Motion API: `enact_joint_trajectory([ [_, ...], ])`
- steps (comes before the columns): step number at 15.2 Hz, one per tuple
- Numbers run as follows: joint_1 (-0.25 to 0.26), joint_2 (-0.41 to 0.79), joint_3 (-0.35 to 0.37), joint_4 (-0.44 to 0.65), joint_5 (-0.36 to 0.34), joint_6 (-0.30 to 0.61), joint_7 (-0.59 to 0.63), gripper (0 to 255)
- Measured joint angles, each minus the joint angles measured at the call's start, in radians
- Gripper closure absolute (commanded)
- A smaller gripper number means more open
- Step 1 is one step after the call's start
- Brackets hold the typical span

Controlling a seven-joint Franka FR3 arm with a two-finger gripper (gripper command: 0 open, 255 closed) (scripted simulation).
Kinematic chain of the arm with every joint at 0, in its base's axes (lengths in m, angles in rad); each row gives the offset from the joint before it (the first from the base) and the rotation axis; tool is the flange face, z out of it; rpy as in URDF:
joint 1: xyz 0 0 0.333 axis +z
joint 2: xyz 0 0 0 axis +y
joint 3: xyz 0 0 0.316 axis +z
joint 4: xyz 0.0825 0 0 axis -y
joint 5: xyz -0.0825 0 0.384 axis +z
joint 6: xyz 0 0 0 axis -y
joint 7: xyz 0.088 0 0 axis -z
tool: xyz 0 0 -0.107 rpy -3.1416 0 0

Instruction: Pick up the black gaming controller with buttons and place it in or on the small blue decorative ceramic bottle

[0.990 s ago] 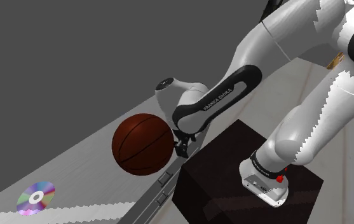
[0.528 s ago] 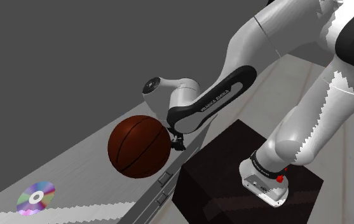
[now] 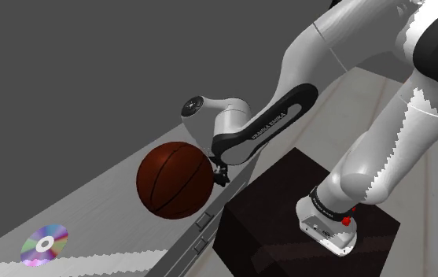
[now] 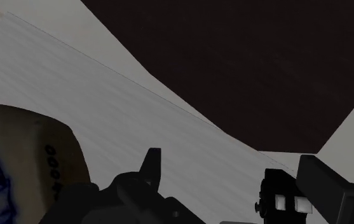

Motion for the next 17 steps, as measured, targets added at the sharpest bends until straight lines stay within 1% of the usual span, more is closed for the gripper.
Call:
enact_joint_trajectory([
  [1,0.003,-0.007,0.002,-0.008,0.003,0.002,0.000,0],
  [2,0.007,0.000,0.002,0.010,0.002,-0.022,0.004,0],
  [3,0.010,-0.005,0.004,0.003,0.009,-0.027,0.008,255],
  [4,0.012,-0.008,0.006,-0.007,0.014,0.035,0.009,255],
  [5,0.013,-0.008,0.006,-0.002,0.010,0.025,0.014,255],
  [6,0.014,-0.004,0.005,0.001,0.000,0.066,0.027,255],
  [10,0.010,-0.015,-0.003,-0.032,-0.021,0.127,0.045,255],
  [12,0.008,-0.031,-0.002,-0.064,-0.001,0.184,0.028,255],
  [13,0.007,-0.032,-0.003,-0.064,-0.002,0.183,0.028,0],
  [14,0.007,-0.032,-0.003,-0.065,-0.002,0.183,0.028,0],
  [15,0.000,-0.037,-0.008,-0.073,0.015,0.216,0.000,0],
  [16,-0.011,-0.043,-0.016,-0.081,0.047,0.268,-0.049,0],
  [17,-0.025,-0.053,-0.028,-0.099,0.094,0.334,-0.118,0],
])
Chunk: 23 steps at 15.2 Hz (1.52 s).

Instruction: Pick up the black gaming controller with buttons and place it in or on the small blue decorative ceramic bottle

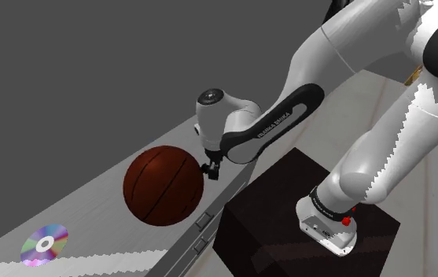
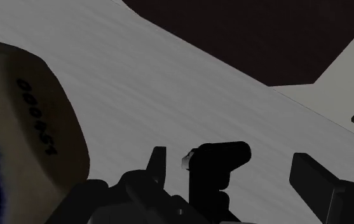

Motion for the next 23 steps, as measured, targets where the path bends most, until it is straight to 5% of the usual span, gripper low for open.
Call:
enact_joint_trajectory([
  [3,-0.023,0.008,-0.020,-0.022,0.121,0.150,-0.167,0],
  [9,-0.022,0.105,-0.037,-0.025,0.056,0.260,-0.130,0],
  [16,-0.018,0.126,-0.044,-0.024,0.034,0.279,-0.115,0],
  [17,-0.018,0.126,-0.044,-0.024,0.034,0.279,-0.115,255],
  [23,-0.024,0.119,-0.053,-0.020,0.031,0.274,-0.113,255],
])
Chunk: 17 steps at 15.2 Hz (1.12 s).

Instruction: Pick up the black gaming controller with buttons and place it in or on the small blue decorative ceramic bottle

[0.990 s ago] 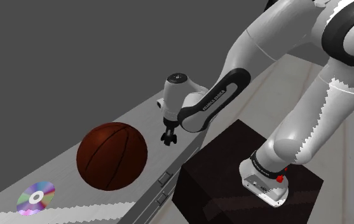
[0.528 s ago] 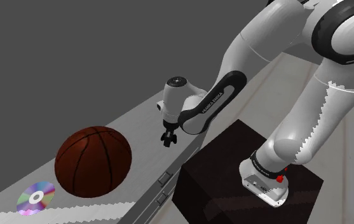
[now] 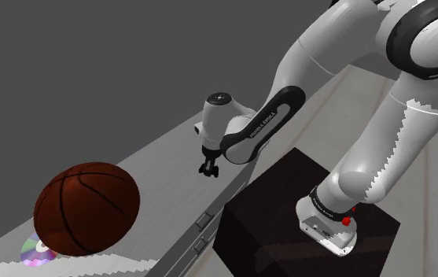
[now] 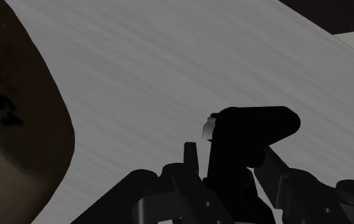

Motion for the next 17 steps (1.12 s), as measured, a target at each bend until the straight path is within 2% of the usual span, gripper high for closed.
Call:
enact_joint_trajectory([
  [4,-0.001,0.000,-0.001,0.001,0.000,0.000,-0.002,255],
  [10,-0.002,-0.076,0.032,-0.005,0.084,-0.068,-0.058,255],
  [17,0.002,-0.185,0.038,0.001,0.170,-0.174,-0.119,255],
])
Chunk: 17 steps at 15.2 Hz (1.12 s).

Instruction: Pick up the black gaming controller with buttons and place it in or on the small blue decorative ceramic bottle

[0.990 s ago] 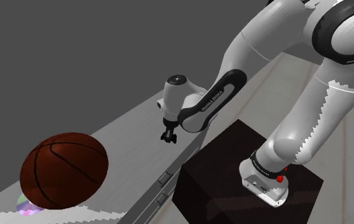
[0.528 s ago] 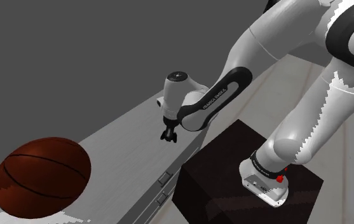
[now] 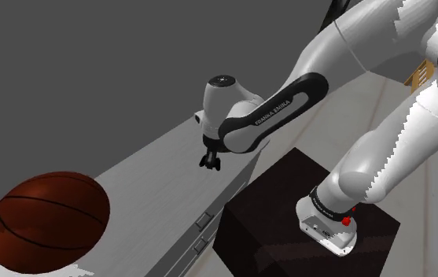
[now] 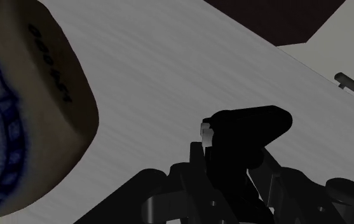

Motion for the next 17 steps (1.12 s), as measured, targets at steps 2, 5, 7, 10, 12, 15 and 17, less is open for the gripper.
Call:
enact_joint_trajectory([
  [2,0.002,-0.025,-0.002,0.009,0.015,-0.033,-0.011,255],
  [5,0.006,-0.064,-0.006,0.022,0.036,-0.082,-0.027,255],
  [7,0.007,-0.087,-0.010,0.032,0.046,-0.113,-0.035,255],
  [10,0.013,-0.124,-0.014,0.040,0.062,-0.157,-0.045,255],
  [12,0.015,-0.151,-0.020,0.050,0.072,-0.193,-0.054,255],
  [15,0.018,-0.177,-0.024,0.073,0.078,-0.241,-0.057,255],
  [17,0.012,-0.189,-0.038,0.079,0.078,-0.259,-0.075,255],
])
